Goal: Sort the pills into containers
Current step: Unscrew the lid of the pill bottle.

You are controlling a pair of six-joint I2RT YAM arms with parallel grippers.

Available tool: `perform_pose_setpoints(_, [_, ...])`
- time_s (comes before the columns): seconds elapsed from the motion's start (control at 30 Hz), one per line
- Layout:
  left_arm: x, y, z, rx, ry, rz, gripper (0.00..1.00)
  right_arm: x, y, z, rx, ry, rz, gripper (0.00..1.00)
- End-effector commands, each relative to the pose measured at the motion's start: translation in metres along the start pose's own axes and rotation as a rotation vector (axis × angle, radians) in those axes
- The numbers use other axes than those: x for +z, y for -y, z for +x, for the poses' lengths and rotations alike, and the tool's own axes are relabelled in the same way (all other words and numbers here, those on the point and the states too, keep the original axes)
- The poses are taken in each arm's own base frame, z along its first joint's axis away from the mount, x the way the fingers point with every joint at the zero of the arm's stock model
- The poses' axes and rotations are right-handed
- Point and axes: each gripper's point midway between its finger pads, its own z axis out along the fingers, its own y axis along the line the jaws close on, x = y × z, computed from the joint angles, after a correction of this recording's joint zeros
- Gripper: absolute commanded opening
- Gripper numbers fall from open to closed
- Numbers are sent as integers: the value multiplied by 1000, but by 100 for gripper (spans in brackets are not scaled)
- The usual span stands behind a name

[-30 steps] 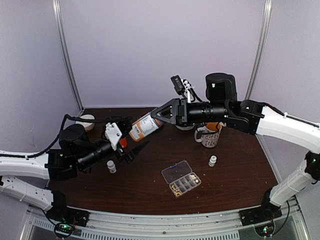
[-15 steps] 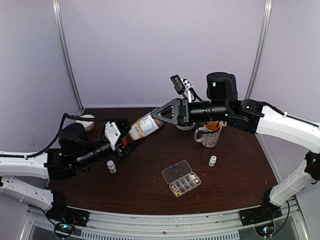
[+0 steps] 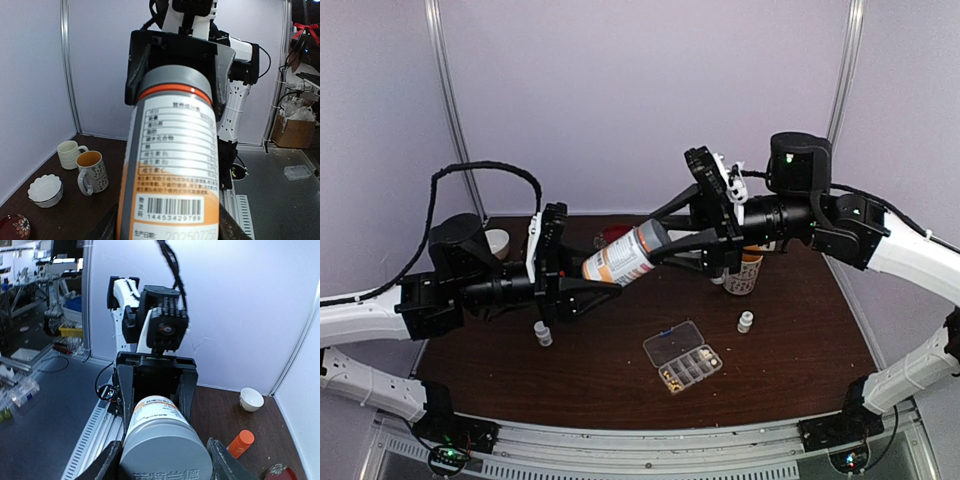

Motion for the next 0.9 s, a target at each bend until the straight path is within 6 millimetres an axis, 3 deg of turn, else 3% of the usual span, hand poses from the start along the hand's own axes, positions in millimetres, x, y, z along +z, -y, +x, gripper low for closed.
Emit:
perform_pose_setpoints(0.0, [6, 5, -13, -131, 7, 67, 32, 0, -16, 25, -419, -65, -54, 30])
perform_pose_setpoints(0.17, [14, 11, -10, -192, -39, 120, 32, -3, -2, 26, -727, -134, 2, 25])
perform_pose_setpoints(0.4, [16, 18, -9, -243, -67, 161, 30, -9, -5, 49, -1323, -265, -98, 27])
perform_pose_setpoints(0.67, [8, 16, -6, -243, -70, 140, 31, -4, 20, 58, -1777, -500, 58, 21])
perform_pose_setpoints(0.73, [7, 16, -6, -241, -68, 138, 31, -2, 15, 51, -1804, -458, 88, 31])
perform_pose_setpoints(0.77, [6, 15, -5, -239, -68, 136, 31, -2, 12, 47, -1788, -431, 103, 47])
perform_pose_setpoints(0.8, [6, 14, -4, -237, -69, 130, 31, -2, 7, 42, -1779, -398, 111, 75])
perform_pose_setpoints(0.83, [5, 15, -4, -231, -66, 128, 31, -3, 3, 36, -1756, -362, 122, 95])
perform_pose_setpoints(0.87, [3, 14, -4, -228, -64, 122, 30, -4, -1, 29, -1706, -313, 143, 99])
